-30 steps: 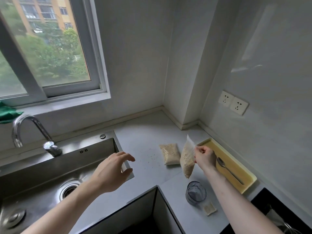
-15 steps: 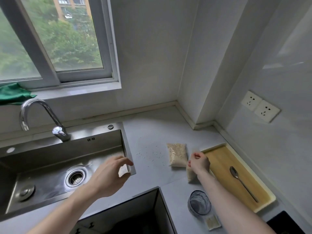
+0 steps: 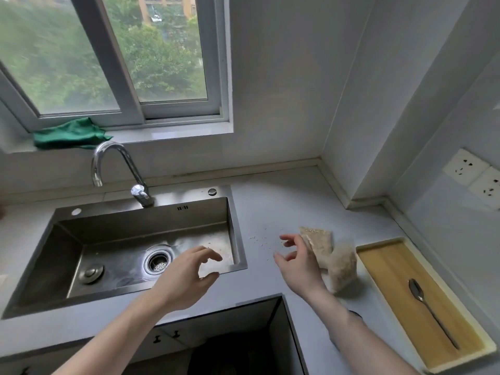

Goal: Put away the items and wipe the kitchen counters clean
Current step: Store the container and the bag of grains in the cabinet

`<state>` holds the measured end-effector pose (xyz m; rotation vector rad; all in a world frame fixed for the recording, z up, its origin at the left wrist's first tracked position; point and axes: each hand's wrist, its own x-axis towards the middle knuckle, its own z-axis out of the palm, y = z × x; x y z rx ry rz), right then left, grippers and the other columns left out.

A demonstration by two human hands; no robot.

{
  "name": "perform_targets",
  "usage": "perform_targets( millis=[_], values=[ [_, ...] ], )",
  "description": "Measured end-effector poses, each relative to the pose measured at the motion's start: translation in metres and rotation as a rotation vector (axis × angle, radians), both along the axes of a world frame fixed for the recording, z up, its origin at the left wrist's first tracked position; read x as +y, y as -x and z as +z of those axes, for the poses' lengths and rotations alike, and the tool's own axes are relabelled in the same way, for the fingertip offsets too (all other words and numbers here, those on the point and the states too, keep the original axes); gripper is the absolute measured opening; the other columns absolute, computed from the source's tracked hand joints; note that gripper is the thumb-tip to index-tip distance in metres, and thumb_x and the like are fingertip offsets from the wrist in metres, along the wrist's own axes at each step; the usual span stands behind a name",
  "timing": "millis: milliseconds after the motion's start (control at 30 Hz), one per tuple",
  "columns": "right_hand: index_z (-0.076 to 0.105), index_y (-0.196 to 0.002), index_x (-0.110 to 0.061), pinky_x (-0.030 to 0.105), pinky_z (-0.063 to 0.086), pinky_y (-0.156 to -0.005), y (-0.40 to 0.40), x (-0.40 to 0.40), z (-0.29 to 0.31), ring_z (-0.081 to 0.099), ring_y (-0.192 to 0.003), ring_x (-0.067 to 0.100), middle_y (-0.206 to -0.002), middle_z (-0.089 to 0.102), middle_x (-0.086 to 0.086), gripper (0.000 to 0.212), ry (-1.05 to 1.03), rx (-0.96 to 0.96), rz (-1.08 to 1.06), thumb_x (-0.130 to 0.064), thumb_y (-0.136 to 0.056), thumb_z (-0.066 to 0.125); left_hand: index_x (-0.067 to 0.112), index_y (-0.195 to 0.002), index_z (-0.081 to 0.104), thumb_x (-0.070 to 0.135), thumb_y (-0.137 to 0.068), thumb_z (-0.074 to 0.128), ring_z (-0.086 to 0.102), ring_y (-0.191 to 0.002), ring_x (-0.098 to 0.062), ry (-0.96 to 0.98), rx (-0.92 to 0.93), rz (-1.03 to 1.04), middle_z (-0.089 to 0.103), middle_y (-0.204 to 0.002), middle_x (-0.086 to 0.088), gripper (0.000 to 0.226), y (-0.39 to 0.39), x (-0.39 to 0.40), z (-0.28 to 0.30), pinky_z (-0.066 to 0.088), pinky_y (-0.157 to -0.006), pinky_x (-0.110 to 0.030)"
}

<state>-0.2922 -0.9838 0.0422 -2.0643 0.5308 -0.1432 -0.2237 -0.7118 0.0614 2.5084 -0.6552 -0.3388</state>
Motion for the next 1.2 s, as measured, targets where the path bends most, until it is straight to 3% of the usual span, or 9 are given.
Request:
perform_targets(
  millis=[200,400,633,867,1200],
  values=[
    [0.055,-0.123,-0.039,0.021,0.052,-0.084,-0.030,0.100,0.027,0.062,-0.100,-0.001,-0.121,0.052,-0.023,0.036,-0.045,0.029,0.394,-0.032,-0.091,0.068,0.046,-0.113,0.062,0.040,-0.091,0.067,0.056,-0.108,0.006,0.057,0.024,0.200,0.058,-0.115,0.029,0.023,0.012,0.080,0.005,0.048,-0.093,-0.024],
    [0.054,-0.125,-0.041,0.019,0.052,-0.083,-0.052,0.194,0.033,0.059,-0.103,-0.006,-0.124,0.052,-0.027,0.038,0.006,0.040,0.571,-0.038,-0.090,0.068,0.043,-0.112,0.064,0.041,-0.089,0.070,0.057,-0.108,0.006,0.117,0.024,0.399,0.060,-0.113,0.030,0.024,0.013,0.192,0.001,0.054,-0.093,-0.031],
    [0.055,-0.122,-0.040,0.010,0.044,-0.079,-0.093,0.334,0.020,0.058,-0.103,-0.007,-0.120,0.054,-0.024,0.036,-0.018,0.056,0.632,-0.031,-0.090,0.069,0.041,-0.121,0.063,0.038,-0.091,0.073,0.058,-0.111,-0.001,0.101,0.042,0.505,0.058,-0.120,0.027,0.032,-0.015,0.331,-0.007,0.055,-0.096,-0.024],
    [0.051,-0.126,-0.045,0.025,0.051,-0.091,-0.121,0.471,0.014,0.056,-0.108,-0.008,-0.126,0.049,-0.028,0.040,-0.033,0.114,0.708,-0.037,-0.090,0.067,0.040,-0.121,0.062,0.035,-0.093,0.070,0.056,-0.109,0.001,0.012,0.041,0.579,0.059,-0.122,0.022,0.028,-0.052,0.485,-0.012,0.050,-0.094,-0.025],
    [0.053,-0.127,-0.039,0.017,0.049,-0.086,-0.120,0.540,0.014,0.060,-0.106,-0.003,-0.124,0.051,-0.024,0.039,-0.005,0.094,0.711,-0.034,-0.091,0.067,0.044,-0.108,0.062,0.033,-0.085,0.076,0.061,-0.100,-0.006,-0.038,0.013,0.685,0.062,-0.116,0.016,0.029,-0.052,0.593,-0.013,0.056,-0.090,-0.037]
  ],
)
